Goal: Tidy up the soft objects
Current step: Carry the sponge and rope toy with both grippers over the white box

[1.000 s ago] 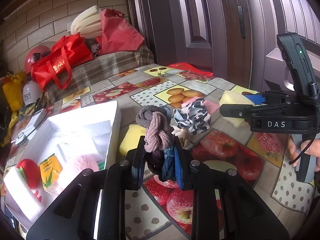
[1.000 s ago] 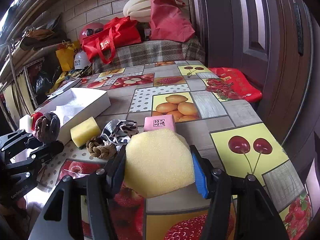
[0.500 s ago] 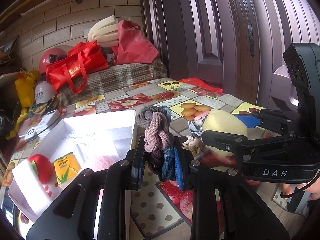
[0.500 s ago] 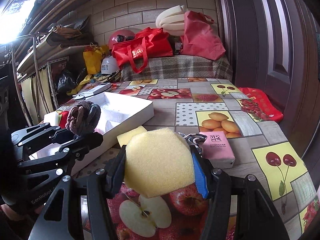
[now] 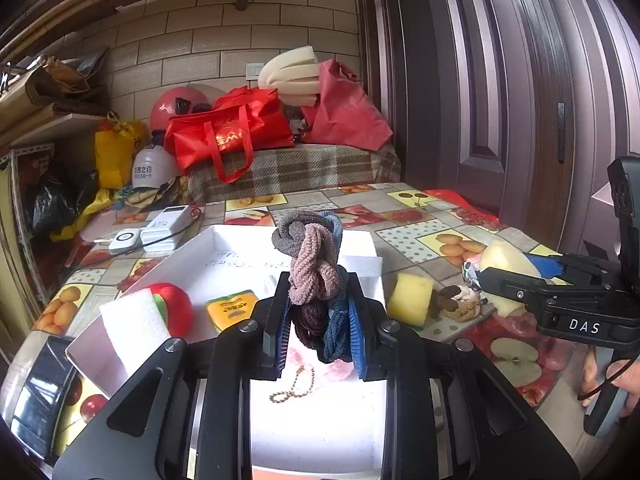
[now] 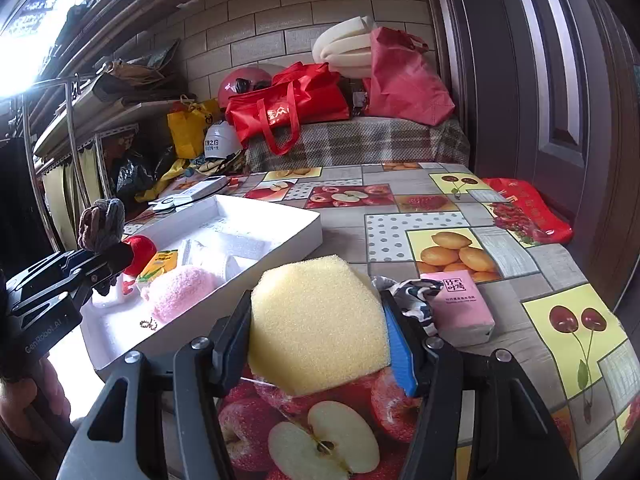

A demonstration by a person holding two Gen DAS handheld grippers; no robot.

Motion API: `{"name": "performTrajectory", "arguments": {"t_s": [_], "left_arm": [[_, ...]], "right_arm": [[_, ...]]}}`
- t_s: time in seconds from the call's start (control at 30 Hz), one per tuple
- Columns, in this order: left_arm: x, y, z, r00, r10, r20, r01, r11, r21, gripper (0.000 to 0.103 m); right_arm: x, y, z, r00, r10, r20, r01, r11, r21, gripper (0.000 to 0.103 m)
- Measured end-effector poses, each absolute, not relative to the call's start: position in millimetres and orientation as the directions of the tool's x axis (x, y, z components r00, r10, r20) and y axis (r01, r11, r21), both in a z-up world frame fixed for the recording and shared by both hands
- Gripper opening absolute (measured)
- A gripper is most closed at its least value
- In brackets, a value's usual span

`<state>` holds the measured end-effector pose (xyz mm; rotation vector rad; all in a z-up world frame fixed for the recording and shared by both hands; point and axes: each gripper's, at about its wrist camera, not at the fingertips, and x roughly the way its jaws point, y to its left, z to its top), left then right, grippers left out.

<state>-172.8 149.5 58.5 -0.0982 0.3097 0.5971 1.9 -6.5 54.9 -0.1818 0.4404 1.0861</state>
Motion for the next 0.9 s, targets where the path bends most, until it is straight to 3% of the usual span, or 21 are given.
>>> {"name": "performTrajectory", "arguments": {"t_s": [0.37, 0.6, 0.9], "left_arm": [[-217, 220, 50, 0.683, 0.639, -0.355, -0.713, 0.689, -0.131, 0.024], [-198, 238, 48, 0.626, 0.684, -0.374, -0.752, 0.656, -0.058, 0.024], [-193, 257, 47, 0.605, 0.694, -0.39, -0.775, 0.625, -0.089, 0.024]], "right_arm": [[-67, 47, 56, 0.279, 0.871, -0.404, -0.958, 0.283, -0.053, 0.06], [-65, 91, 54, 0.256, 0.869, -0.423, -0.963, 0.268, -0.031, 0.06], [-50, 135, 57, 0.346, 0.85, -0.396, -0.936, 0.341, -0.086, 0.06]]}}
